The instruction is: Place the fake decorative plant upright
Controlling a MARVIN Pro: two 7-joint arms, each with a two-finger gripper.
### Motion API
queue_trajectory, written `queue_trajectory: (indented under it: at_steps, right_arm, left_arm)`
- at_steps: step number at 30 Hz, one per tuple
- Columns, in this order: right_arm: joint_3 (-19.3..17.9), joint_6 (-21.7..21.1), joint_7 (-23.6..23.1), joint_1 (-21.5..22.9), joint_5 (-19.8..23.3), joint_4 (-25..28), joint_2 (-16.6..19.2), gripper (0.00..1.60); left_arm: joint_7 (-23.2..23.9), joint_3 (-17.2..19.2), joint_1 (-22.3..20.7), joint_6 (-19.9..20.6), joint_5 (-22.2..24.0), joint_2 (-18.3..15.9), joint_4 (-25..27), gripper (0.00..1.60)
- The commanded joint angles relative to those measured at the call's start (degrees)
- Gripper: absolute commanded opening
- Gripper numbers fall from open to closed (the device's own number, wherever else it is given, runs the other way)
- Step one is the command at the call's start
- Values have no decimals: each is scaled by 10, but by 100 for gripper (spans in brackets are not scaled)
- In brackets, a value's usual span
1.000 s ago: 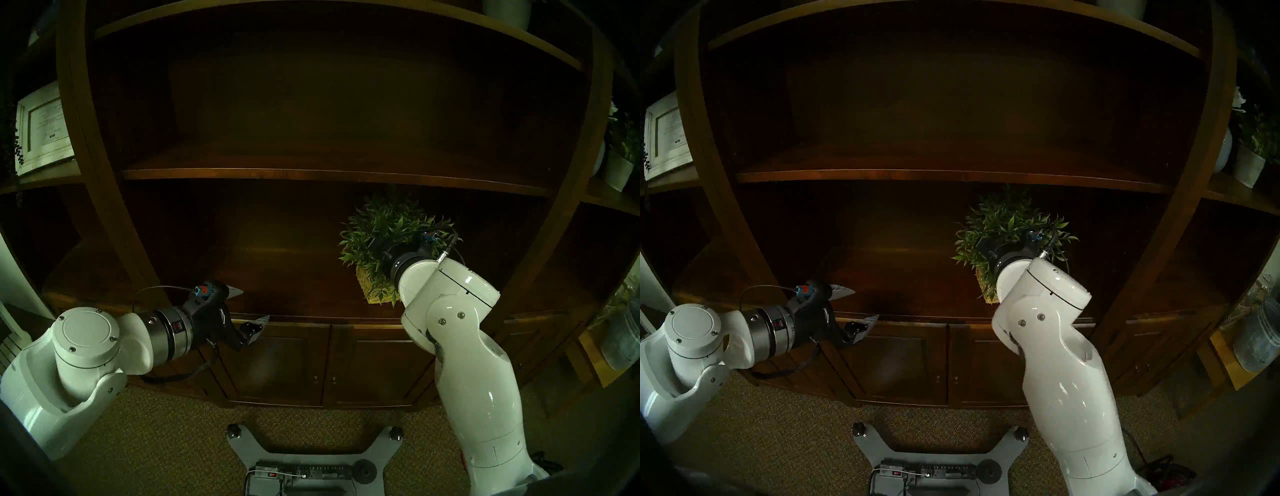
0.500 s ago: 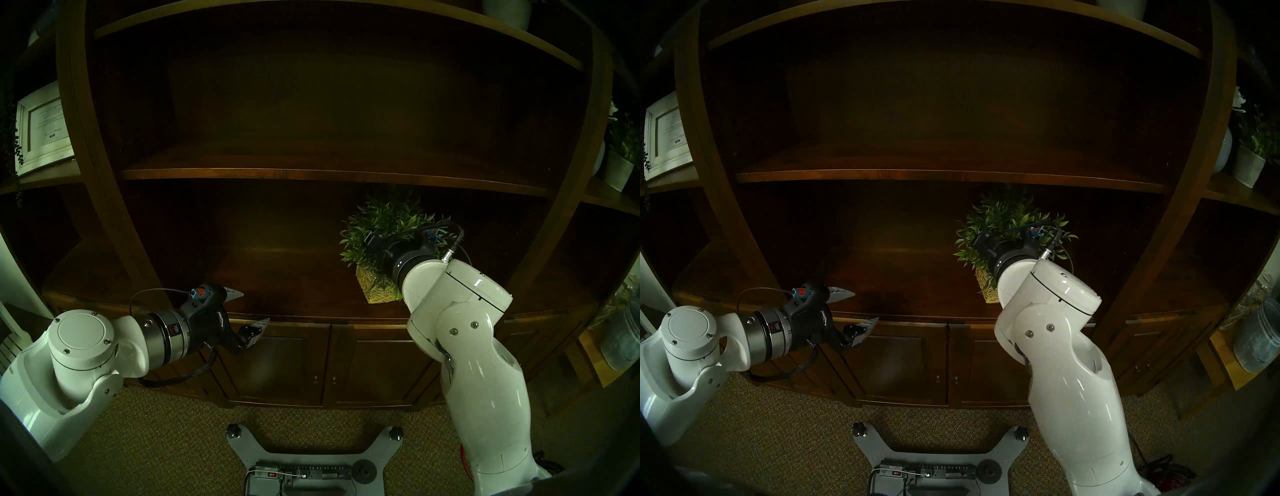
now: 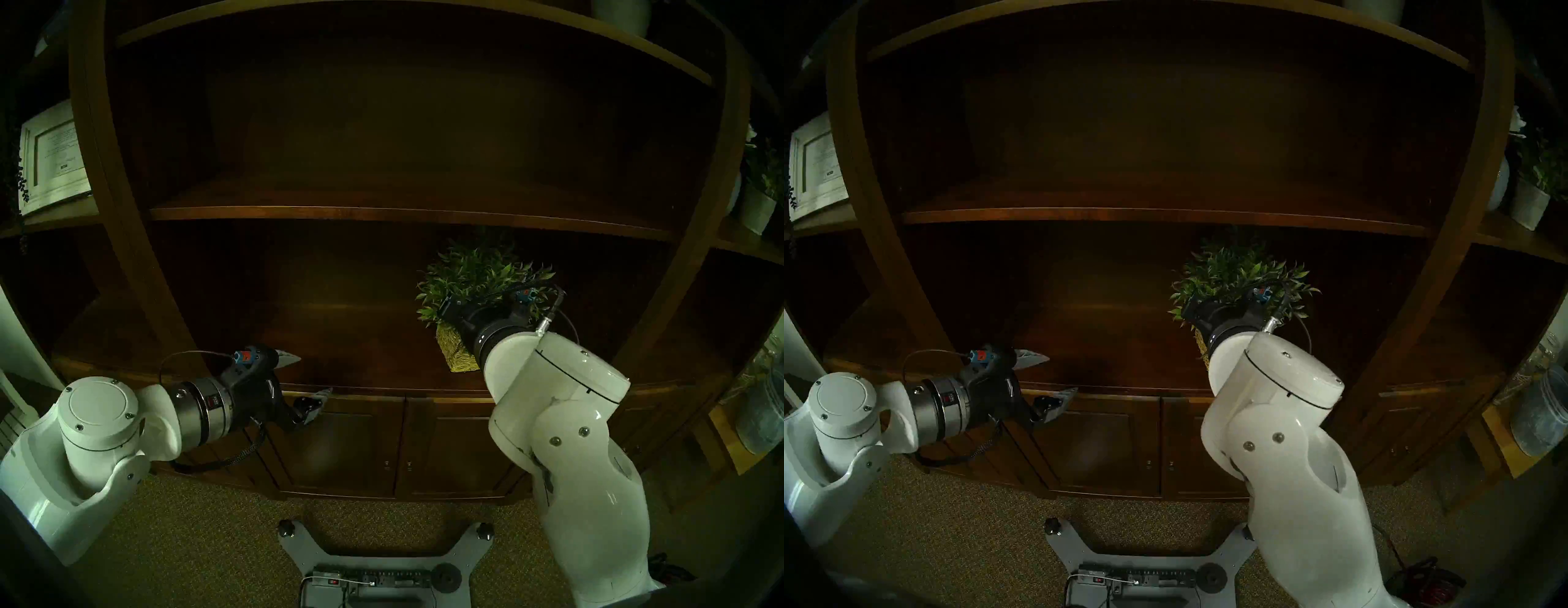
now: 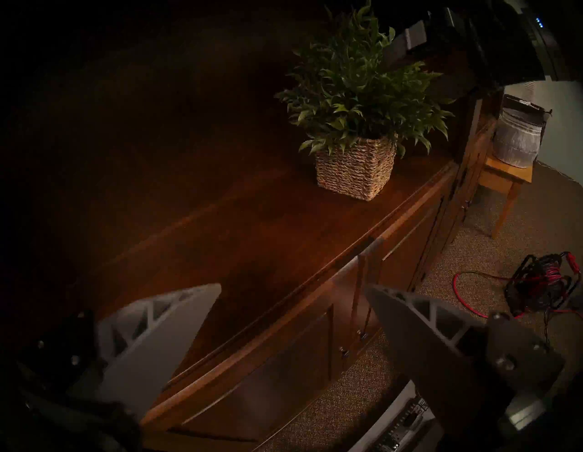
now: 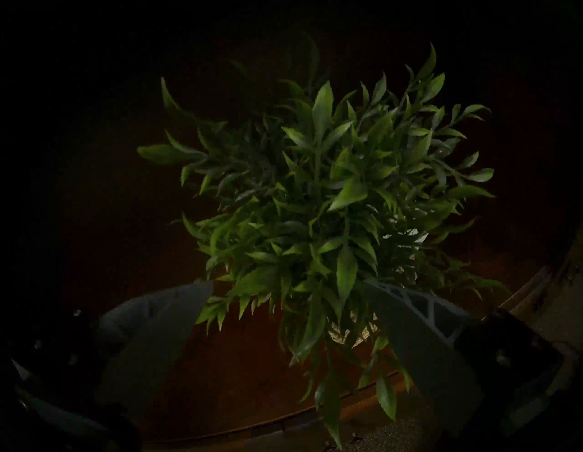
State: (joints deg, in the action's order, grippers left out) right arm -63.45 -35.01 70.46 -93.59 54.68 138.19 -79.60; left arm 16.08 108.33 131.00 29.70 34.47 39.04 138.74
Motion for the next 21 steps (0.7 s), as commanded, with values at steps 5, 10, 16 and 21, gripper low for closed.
queue_trajectory:
  at_steps: [5, 10, 16, 21]
  right_arm:
    - [7, -3, 34, -36, -51, 18, 19, 160]
    - [13, -5, 30, -60, -63, 18, 30, 160]
    - [23, -11, 20, -92, -71, 18, 51, 160]
    - [19, -8, 17, -127, -86, 18, 71, 160]
  left_arm:
    - [1, 8, -15, -4, 1, -1, 8, 160]
    - [2, 9, -15, -3, 1, -1, 5, 160]
    - [3, 8, -16, -3, 1, -1, 1, 160]
    - [5, 7, -18, -2, 1, -2, 1, 160]
